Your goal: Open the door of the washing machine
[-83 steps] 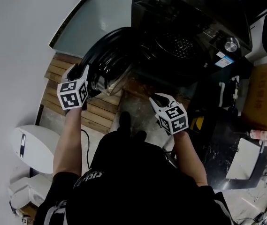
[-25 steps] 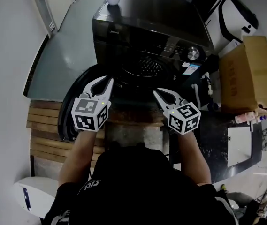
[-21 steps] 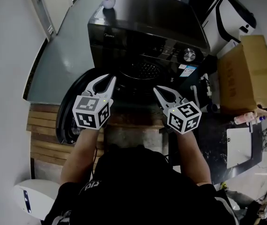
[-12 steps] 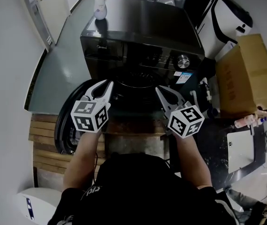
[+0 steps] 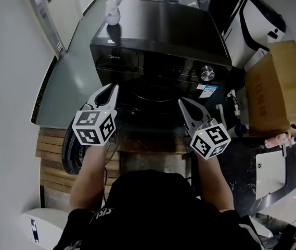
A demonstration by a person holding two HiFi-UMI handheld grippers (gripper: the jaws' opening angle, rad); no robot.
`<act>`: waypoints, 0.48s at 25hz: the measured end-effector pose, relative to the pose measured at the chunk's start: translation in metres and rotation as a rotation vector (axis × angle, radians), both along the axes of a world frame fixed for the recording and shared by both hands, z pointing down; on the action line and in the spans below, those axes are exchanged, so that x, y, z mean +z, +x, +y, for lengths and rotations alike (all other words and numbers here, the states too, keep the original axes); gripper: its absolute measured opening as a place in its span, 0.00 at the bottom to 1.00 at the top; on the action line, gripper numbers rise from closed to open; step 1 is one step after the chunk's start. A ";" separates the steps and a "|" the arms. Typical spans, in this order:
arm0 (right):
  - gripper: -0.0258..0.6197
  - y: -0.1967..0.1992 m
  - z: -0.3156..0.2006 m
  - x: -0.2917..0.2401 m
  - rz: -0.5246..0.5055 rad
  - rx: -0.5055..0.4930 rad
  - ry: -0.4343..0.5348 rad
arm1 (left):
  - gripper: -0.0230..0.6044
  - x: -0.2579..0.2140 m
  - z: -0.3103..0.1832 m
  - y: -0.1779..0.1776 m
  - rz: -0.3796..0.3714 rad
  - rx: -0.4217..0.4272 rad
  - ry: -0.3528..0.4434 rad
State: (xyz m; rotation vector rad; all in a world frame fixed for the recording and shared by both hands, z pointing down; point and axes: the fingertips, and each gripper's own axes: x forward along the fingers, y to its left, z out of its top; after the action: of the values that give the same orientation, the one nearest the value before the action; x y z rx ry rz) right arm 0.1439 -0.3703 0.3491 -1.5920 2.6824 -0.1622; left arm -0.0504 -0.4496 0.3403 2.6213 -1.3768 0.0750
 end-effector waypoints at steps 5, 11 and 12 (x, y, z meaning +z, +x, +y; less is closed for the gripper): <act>0.03 0.003 -0.003 -0.007 0.009 -0.004 0.030 | 0.07 -0.009 -0.005 0.001 -0.016 -0.018 0.036; 0.03 0.002 -0.003 -0.012 0.149 0.010 0.066 | 0.05 -0.017 -0.007 0.005 -0.055 -0.006 0.059; 0.03 0.003 -0.003 -0.012 0.145 0.008 0.060 | 0.05 -0.018 -0.007 0.005 -0.058 -0.008 0.062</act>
State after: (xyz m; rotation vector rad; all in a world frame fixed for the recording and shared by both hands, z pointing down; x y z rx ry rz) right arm 0.1465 -0.3733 0.3372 -1.6580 2.7559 0.0352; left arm -0.0457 -0.4563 0.3220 2.6839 -1.4304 0.1097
